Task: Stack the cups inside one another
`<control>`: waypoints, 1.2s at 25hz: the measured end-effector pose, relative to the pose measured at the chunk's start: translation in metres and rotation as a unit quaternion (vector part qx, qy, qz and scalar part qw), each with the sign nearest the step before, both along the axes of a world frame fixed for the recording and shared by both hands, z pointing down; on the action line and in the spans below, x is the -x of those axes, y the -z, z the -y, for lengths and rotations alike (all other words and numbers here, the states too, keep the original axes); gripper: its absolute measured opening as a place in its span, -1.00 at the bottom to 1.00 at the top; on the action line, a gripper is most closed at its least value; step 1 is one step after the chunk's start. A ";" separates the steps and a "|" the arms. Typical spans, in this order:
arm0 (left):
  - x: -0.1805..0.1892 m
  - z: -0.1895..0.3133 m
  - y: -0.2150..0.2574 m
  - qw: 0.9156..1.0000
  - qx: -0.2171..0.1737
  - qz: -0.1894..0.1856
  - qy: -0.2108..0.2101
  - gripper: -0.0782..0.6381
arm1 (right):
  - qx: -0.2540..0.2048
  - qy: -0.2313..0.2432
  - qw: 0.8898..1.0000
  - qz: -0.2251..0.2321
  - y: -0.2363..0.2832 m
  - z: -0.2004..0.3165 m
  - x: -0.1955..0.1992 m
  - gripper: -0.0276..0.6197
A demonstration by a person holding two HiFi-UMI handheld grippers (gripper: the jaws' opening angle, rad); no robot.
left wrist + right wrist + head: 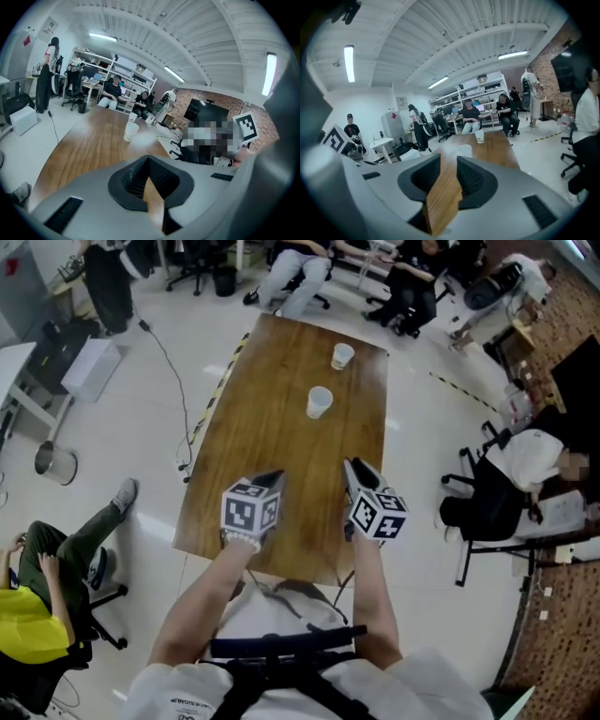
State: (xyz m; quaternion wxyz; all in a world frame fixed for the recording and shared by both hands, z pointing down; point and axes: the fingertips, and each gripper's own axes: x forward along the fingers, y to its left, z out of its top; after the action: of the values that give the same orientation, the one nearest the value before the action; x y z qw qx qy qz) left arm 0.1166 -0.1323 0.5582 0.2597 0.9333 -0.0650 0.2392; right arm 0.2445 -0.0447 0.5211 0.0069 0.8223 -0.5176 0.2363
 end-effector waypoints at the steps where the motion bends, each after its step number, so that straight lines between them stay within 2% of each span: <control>1: 0.001 -0.005 0.000 1.000 0.001 -0.001 -0.002 -0.79 | 0.002 -0.003 1.000 0.005 -0.005 -0.006 0.004 -0.48; 7: 0.003 -0.018 0.001 1.000 -0.003 0.004 -0.020 -0.79 | 0.017 -0.010 1.000 0.019 -0.021 -0.021 0.024 -0.48; 13: 0.006 -0.027 0.005 0.999 -0.017 0.009 -0.035 -0.79 | 0.009 -0.040 0.999 0.003 -0.008 -0.041 0.033 -0.48; 22: 0.014 -0.064 0.015 0.994 -0.033 0.012 -0.103 -0.79 | 0.019 -0.088 0.995 -0.030 0.014 -0.085 0.049 -0.49; 26: 0.006 -0.081 0.015 0.994 -0.038 0.012 -0.102 -0.79 | 0.020 -0.091 0.995 -0.038 0.022 -0.108 0.045 -0.49; 30: -0.008 -0.106 0.015 0.996 -0.040 0.014 -0.083 -0.79 | 0.017 -0.072 0.996 -0.040 0.023 -0.134 0.029 -0.49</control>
State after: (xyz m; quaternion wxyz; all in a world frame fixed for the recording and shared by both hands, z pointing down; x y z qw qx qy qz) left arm 0.1245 -0.0260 0.5428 0.2001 0.9418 -0.0003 0.2702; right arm 0.2160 0.0897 0.4978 0.0248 0.8660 -0.4521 0.2122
